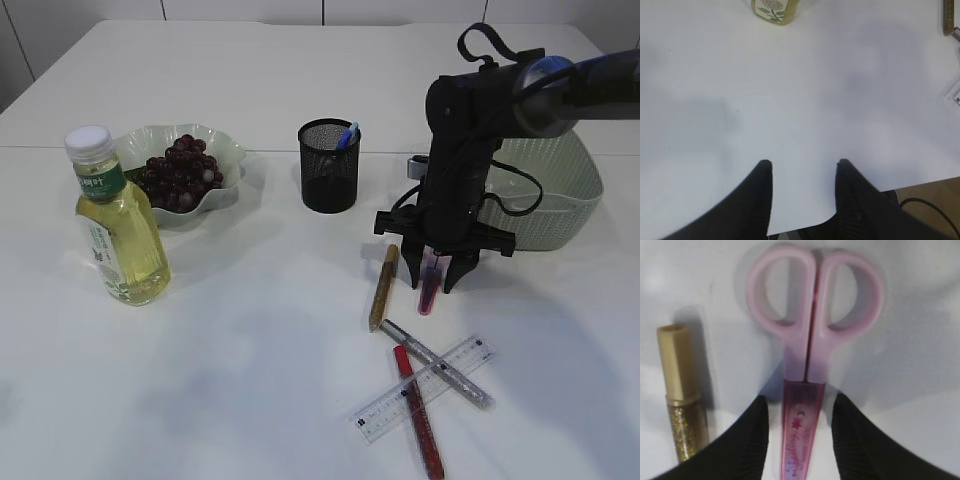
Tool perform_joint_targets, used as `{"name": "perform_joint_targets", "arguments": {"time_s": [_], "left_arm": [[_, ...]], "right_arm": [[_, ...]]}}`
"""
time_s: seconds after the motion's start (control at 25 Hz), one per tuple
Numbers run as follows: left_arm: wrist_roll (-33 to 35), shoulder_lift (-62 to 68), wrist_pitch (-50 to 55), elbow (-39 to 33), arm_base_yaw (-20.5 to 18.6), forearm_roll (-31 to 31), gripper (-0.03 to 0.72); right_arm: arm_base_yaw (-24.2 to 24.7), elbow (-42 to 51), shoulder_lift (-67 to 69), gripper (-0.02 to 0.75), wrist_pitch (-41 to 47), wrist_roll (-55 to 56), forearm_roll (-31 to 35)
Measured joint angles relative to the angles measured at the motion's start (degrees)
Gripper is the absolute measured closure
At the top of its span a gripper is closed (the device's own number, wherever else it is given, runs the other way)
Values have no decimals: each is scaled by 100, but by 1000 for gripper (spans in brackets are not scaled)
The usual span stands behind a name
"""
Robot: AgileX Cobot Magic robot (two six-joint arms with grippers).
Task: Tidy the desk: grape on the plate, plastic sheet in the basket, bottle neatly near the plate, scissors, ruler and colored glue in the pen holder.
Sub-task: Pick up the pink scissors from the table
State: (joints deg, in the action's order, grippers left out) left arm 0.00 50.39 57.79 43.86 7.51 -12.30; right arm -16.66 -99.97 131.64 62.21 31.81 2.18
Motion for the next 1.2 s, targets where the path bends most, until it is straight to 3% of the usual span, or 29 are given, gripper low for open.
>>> {"name": "perform_joint_targets", "arguments": {"time_s": [0.2,0.48,1.2], "left_arm": [[0,0,0,0,0,0,379],[0,0,-4,0,0,0,379],[0,0,-13,0,0,0,379]], "right_arm": [[0,0,0,407,0,0,8],[0,-13,4,536,22,0,22],[0,-17,4,556,281,-582,27]]}}
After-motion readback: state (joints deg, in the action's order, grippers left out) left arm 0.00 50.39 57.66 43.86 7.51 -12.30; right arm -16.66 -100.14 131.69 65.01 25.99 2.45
